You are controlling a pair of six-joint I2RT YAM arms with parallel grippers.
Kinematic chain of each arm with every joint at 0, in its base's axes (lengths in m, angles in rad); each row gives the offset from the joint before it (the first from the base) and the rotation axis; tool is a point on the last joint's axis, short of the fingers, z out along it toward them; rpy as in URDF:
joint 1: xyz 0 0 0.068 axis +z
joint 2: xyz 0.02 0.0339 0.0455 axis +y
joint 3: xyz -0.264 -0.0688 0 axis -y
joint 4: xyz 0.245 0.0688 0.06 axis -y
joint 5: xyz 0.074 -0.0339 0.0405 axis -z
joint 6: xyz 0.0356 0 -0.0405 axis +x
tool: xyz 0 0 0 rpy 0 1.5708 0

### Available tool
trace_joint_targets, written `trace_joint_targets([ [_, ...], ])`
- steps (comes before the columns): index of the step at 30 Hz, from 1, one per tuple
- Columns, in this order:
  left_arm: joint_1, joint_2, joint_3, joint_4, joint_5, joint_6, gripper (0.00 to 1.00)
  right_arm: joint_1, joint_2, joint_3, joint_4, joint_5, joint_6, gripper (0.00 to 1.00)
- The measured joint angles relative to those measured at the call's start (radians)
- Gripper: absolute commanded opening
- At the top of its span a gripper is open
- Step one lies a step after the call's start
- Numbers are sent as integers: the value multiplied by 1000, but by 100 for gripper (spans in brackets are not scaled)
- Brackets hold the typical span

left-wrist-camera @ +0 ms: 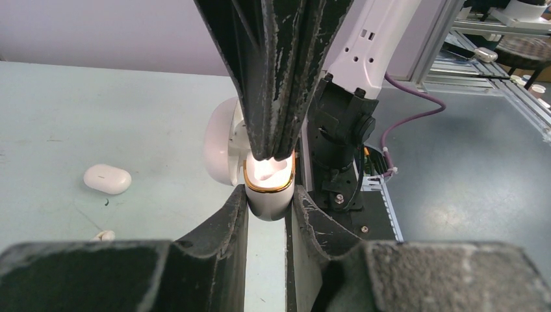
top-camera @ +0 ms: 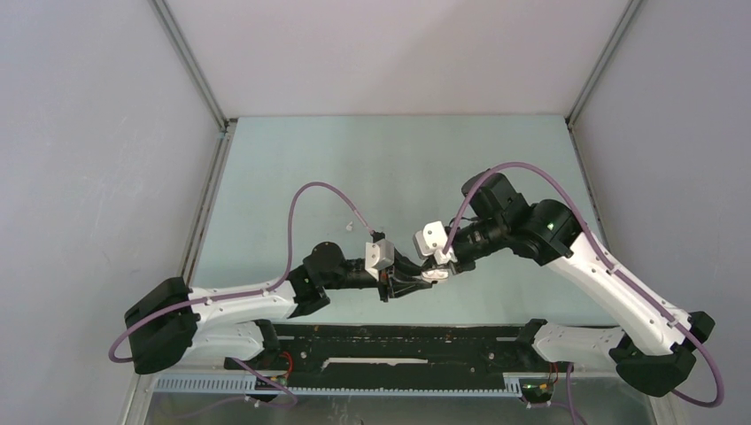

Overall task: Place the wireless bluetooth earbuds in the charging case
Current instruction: Place the earbud in the charging case.

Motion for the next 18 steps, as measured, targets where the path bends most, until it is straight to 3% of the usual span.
trace_joint_targets([
  [9, 0, 11, 0, -11, -21, 0, 0, 0, -75, -2, -36, 39, -6, 20],
  [18, 0, 18, 1, -28, -22, 1, 0, 0, -38, 50, -208, 110, -118, 21],
])
